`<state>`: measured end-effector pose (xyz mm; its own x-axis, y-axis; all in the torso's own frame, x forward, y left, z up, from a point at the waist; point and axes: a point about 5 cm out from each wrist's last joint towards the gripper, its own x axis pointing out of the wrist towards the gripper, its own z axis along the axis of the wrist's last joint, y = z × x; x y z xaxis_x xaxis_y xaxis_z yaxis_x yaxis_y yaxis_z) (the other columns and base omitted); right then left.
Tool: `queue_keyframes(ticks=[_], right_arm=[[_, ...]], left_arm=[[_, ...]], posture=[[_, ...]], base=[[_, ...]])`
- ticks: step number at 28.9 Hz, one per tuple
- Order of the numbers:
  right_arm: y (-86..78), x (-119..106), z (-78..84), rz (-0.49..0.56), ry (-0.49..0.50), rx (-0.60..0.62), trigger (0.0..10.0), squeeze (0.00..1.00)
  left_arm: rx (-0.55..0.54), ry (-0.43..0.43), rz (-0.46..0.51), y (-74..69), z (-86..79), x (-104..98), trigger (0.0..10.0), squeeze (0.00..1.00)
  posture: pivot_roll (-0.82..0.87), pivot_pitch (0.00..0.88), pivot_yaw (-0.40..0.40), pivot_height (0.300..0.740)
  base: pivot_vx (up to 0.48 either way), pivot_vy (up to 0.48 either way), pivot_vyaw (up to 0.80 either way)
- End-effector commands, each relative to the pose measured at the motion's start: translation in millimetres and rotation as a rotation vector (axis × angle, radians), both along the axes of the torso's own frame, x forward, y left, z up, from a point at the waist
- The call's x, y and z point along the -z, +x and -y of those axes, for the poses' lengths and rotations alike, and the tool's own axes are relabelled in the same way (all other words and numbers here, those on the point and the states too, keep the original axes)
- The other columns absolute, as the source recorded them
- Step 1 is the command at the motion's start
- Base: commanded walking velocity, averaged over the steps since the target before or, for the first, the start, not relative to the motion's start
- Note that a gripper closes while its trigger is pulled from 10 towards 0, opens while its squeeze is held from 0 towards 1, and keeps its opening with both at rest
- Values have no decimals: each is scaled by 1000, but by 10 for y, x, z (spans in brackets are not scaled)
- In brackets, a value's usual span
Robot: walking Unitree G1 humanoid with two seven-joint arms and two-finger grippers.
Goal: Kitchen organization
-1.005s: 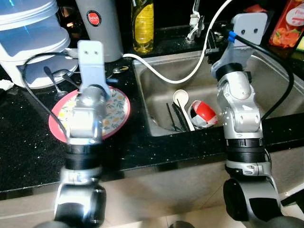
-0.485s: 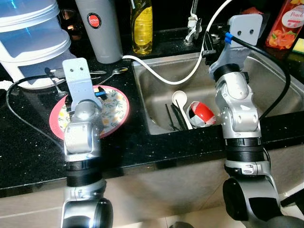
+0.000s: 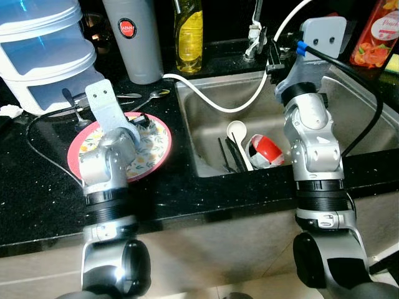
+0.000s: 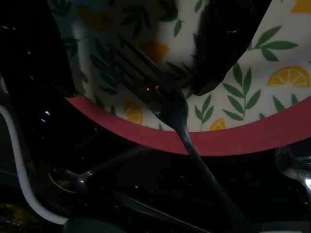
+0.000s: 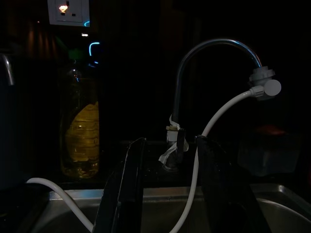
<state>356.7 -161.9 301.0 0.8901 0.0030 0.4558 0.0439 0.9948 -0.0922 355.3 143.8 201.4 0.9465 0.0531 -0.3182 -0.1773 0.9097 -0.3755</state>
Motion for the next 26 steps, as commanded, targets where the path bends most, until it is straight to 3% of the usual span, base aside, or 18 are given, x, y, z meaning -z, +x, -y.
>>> queue_keyframes(ticks=[1, 2, 3, 11, 13, 16, 17, 21, 22, 26], right_arm=[[2, -38, -16, 14, 0, -9, 10000, 0], [3, -40, -14, 15, 0, -8, 10000, 0], [3, -40, -14, 15, 0, -7, 10000, 0], [8, -45, -22, 17, 1, -11, 10000, 0], [12, -48, -27, 18, 1, -14, 10000, 0], [18, -49, -32, 17, 1, -17, 10000, 0], [18, -49, -32, 17, 1, -17, 10000, 0], [22, -51, -38, 18, 2, -18, 10000, 0], [22, -51, -38, 18, 2, -18, 10000, 0], [25, -53, -42, 19, 2, -20, 10000, 0]], left_arm=[[17, -36, -75, 9, 86, 145, 6784, 0], [5, -35, -75, 22, 67, 143, 4745, 0], [-13, -31, -76, 32, 39, 144, 0, 0], [-81, 21, -83, 39, -50, 160, 0, 0], [-107, 85, -56, 37, -60, 113, 0, 0], [-131, 249, 56, 32, -9, -81, 10000, 0], [-131, 249, 56, 32, -9, -81, 10000, 0], [-50, 368, 261, 1, 218, -374, 10000, 0], [-50, 368, 261, 1, 218, -374, 10000, 0], [47, 472, 424, -62, 446, -574, 10000, 0]], posture=[[-32, 0, 53, 740], [-33, 0, 53, 740], [-31, 0, 52, 740], [-27, 0, 46, 740], [-22, 0, 43, 740], [-22, 0, 42, 740], [-22, 0, 42, 740], [-20, 0, 42, 740], [-20, 0, 42, 740], [-19, 0, 41, 740]], base=[[0, 0, 0], [0, 0, 0], [0, 0, 0], [0, 0, 0], [0, 0, 0], [0, 0, 0], [0, 0, 0], [0, 0, 0], [0, 0, 0], [0, 0, 0]])
